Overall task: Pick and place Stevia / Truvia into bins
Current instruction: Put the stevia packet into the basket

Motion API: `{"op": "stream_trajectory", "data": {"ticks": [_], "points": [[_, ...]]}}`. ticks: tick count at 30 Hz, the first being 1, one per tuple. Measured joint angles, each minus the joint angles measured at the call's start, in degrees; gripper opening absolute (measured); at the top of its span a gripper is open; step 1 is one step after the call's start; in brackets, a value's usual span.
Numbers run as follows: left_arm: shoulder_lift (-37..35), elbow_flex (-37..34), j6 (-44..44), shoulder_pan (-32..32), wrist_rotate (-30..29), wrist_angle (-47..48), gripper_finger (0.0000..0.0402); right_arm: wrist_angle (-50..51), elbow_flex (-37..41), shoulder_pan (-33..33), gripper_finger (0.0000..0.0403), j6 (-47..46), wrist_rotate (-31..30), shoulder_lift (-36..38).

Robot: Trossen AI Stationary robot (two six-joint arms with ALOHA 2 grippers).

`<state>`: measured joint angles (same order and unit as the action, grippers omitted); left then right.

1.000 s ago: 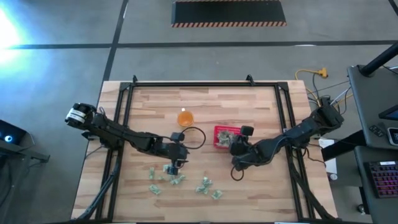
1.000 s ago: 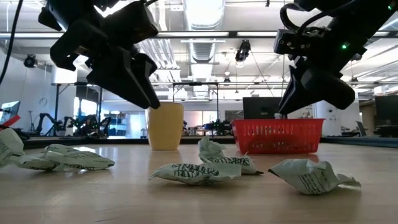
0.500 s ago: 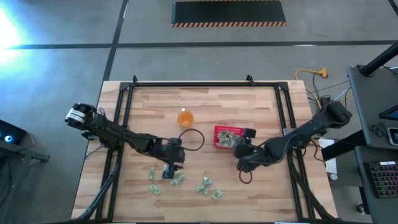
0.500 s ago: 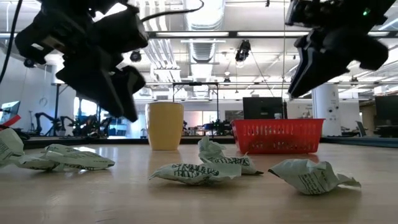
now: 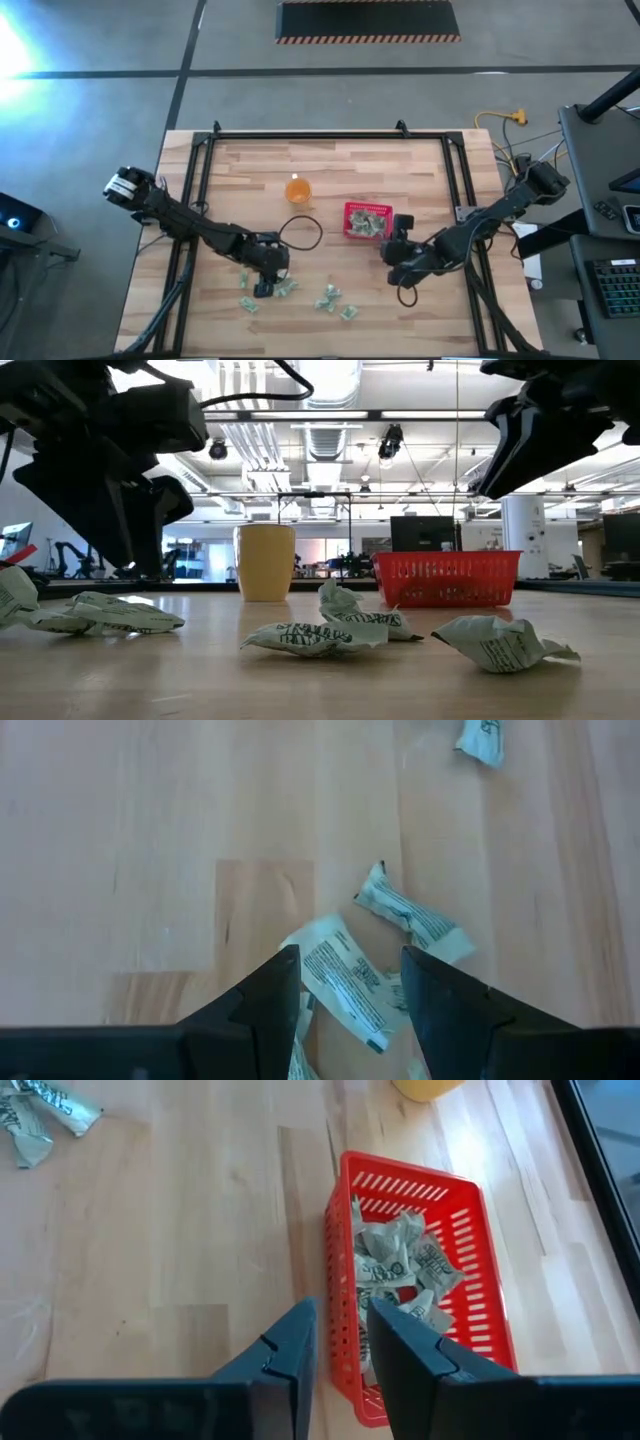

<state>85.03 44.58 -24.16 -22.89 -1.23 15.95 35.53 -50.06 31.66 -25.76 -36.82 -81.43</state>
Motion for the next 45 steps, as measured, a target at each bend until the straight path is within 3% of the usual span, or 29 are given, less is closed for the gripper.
{"op": "stream_trajectory", "data": {"ticks": [26,31,40,45], "points": [[5.75,0.07,-0.68,-1.25,-0.31,-1.49,0.0155,-0.13,0.02,-0.02,0.0073,0.00,-0.17,0.02],[5.73,0.07,-0.25,-1.23,-0.25,-1.45,0.0120,-0.13,0.02,-0.02,0.0077,0.02,-0.17,0.02],[5.75,0.09,2.96,-1.23,-0.25,-1.47,0.0012,-0.13,0.02,-0.02,0.0068,0.02,-0.20,0.02],[5.73,0.41,4.85,-1.13,-1.02,-1.54,0.0005,-0.16,0.02,-0.02,0.0072,0.02,-0.20,0.02]]}}
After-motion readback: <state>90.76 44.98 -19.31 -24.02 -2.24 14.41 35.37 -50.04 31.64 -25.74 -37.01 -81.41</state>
